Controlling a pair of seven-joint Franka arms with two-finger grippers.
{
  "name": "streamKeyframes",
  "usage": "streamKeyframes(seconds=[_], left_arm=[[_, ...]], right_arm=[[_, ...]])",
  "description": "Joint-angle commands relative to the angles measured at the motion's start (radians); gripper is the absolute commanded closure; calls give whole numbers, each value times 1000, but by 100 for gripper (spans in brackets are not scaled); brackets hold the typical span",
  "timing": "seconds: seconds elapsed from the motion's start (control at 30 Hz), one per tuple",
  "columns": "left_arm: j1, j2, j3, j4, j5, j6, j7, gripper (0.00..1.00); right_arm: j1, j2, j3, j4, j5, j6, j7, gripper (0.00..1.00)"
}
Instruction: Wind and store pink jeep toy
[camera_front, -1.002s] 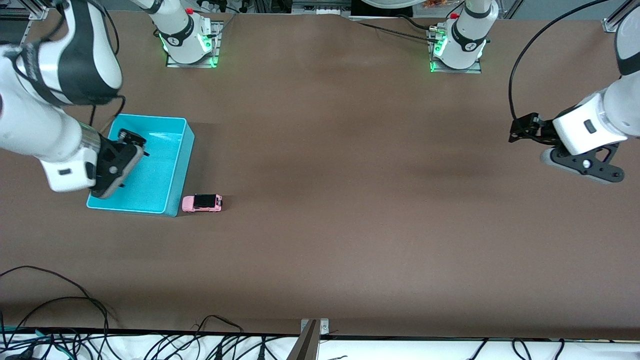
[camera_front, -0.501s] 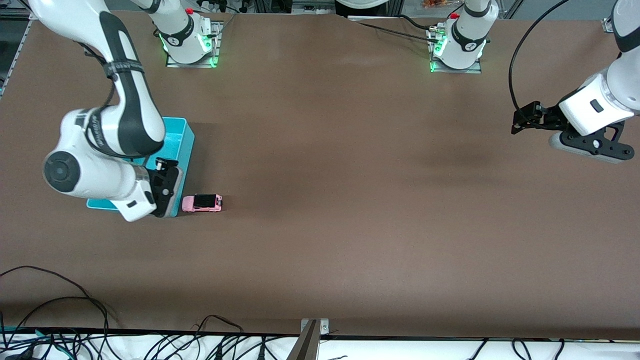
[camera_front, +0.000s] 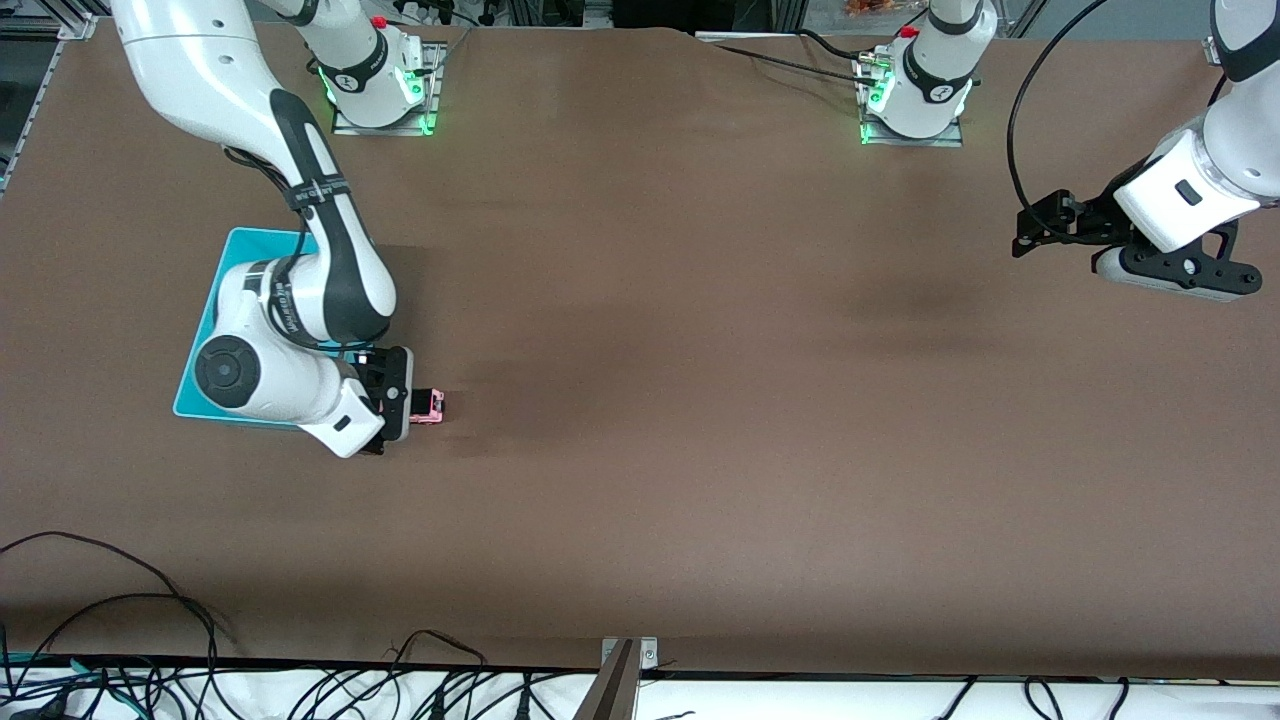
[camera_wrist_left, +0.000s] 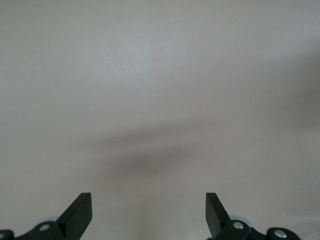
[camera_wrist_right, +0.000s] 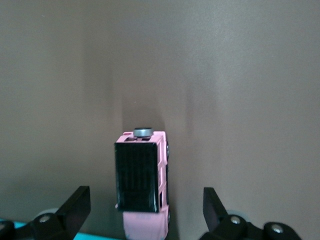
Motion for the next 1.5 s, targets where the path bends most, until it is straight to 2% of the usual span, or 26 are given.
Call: streamKeyframes(seconds=[0.0, 0.43, 0.47, 0.53, 0.63, 0.73, 0.97, 1.17, 1.34, 1.47], left_arm=[[-32, -24, 8, -19, 36, 4, -18, 0], [-36, -9, 4, 8, 39, -5, -21, 0], [-36, -9, 4, 10, 39, -6, -21, 0], [-34, -9, 5, 10, 39, -10, -20, 0], [-39, -6, -1, 13, 75, -10, -21, 0], [-37, -5, -16, 15, 103, -10, -24, 0], [-20, -2, -11, 13, 86, -11, -20, 0], [-20, -2, -11, 13, 82, -14, -21, 0], [-20, -2, -11, 15, 80, -14, -18, 0], [-20, -1, -11, 15, 80, -14, -20, 0]], right_arm=[[5, 4, -3, -59, 10, 84, -73, 0], [6, 9, -3, -130, 7, 143, -134, 0], [6, 9, -3, -133, 7, 143, -140, 3], [6, 8, -3, -134, 7, 143, -157, 17], [6, 8, -3, -134, 7, 143, -166, 48], [6, 3, -3, -128, 7, 140, -166, 70], [8, -25, -2, -116, 4, 137, -159, 88], [8, -72, -3, -96, -1, 92, -153, 89], [6, -111, -16, -24, -5, -44, -151, 89], [5, -137, -55, 46, -16, -179, -148, 89]])
